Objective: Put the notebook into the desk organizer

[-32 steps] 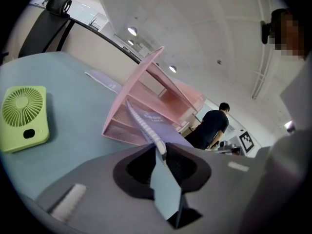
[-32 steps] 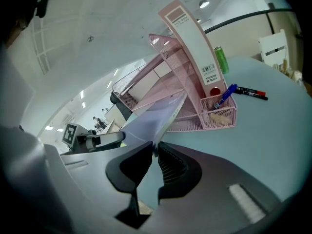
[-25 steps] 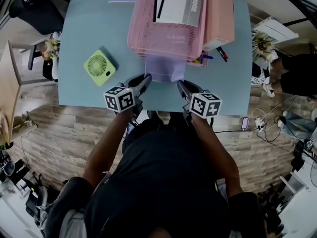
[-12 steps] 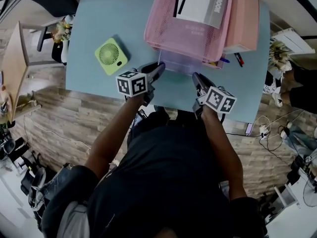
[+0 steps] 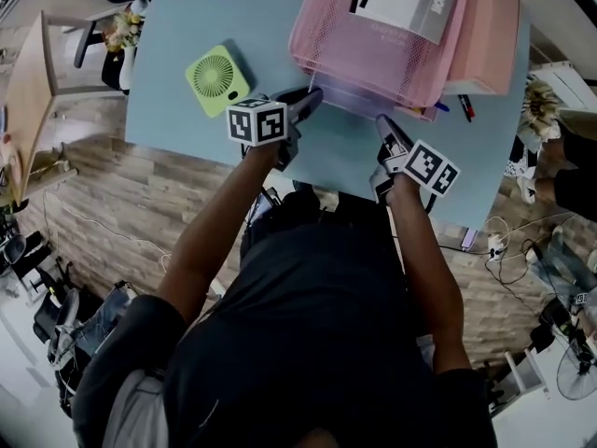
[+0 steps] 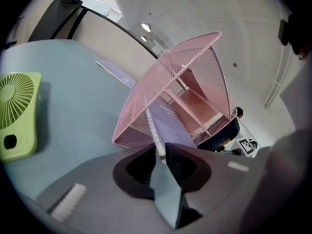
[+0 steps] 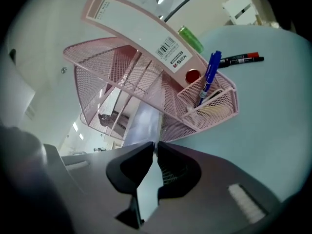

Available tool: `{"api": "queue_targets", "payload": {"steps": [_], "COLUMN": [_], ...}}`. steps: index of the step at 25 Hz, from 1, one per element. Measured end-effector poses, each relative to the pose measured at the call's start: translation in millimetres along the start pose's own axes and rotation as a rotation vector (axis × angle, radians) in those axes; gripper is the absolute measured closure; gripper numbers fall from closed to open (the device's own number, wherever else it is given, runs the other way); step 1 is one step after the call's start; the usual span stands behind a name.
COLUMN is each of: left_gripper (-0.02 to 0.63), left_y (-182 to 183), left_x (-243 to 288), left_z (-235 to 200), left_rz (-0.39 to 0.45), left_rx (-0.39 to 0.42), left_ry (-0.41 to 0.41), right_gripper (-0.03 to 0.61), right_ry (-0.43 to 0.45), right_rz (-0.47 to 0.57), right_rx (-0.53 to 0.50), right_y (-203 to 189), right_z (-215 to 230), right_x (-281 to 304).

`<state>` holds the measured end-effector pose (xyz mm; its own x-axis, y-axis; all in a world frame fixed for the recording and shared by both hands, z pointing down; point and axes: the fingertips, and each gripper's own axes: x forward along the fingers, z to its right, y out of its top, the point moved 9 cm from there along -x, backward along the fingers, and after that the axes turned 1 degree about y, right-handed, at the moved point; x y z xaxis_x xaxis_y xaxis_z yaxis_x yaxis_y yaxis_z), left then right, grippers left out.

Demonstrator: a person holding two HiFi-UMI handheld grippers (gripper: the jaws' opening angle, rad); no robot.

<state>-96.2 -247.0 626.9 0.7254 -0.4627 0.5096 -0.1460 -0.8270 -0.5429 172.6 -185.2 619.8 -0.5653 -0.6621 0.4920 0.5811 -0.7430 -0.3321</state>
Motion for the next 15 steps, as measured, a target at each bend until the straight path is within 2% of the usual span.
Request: {"api": "queue_targets", "payload": {"steps": [5, 10, 15], "left_gripper": [0.486, 0.474, 0.466], "left_y": [4, 5, 8], "left_x": [4, 10, 12], "left_z": [-8, -16, -20], "left_rz": [-0.001, -0.008, -0.011], "left_rx": [-0.034, -0.113, -0.112], "left_ry": [-0.015, -0.066, -0.097], "right_gripper": [0.548, 0.548, 0.545], "right_ry": [0.008, 0.001, 0.019], "right_rz": [0.011, 0.034, 0.053], "right_rx": [0.065, 0.101, 0.105], "right_y": [2, 4, 5], "right_z": [0, 2, 1], "right_x": [5, 10, 13]}}
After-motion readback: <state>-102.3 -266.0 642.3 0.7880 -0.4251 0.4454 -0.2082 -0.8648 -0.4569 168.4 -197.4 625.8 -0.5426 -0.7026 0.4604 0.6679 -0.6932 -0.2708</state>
